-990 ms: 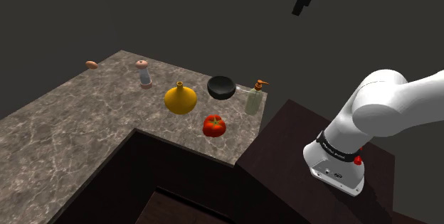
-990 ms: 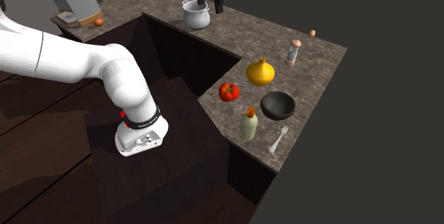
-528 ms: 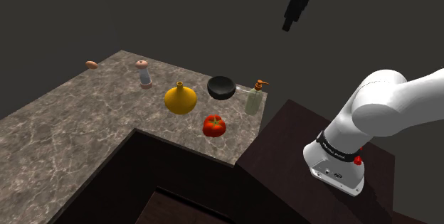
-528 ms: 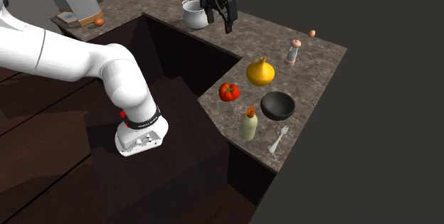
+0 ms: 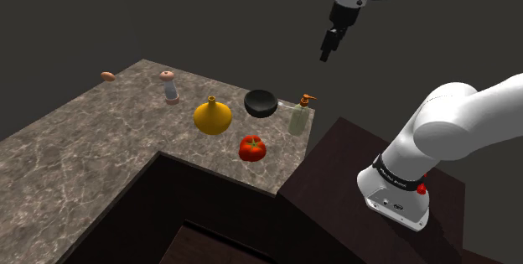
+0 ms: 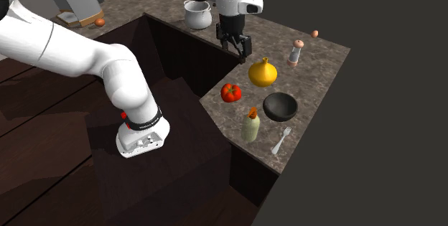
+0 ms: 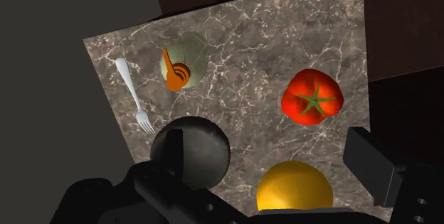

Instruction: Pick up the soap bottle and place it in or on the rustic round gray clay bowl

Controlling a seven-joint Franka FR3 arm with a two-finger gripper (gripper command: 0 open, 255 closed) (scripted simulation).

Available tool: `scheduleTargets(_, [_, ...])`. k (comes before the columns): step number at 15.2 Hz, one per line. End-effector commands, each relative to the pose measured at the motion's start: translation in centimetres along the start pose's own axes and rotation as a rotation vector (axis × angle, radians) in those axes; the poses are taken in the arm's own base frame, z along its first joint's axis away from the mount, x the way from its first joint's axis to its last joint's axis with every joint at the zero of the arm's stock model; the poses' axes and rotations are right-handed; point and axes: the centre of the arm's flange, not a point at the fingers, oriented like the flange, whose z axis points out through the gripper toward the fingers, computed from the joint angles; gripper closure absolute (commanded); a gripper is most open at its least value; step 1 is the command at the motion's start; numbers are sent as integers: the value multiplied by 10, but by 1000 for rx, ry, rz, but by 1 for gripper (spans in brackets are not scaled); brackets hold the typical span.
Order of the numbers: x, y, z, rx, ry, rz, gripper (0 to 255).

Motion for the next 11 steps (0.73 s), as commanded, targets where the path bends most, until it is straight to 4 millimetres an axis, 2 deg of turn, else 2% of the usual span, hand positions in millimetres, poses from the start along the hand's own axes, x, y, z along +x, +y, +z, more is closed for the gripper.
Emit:
scheduleTargets(1, [7, 9, 20, 4, -2, 0, 0])
scheduleTargets(11, [32, 51, 145, 28, -26, 2, 0])
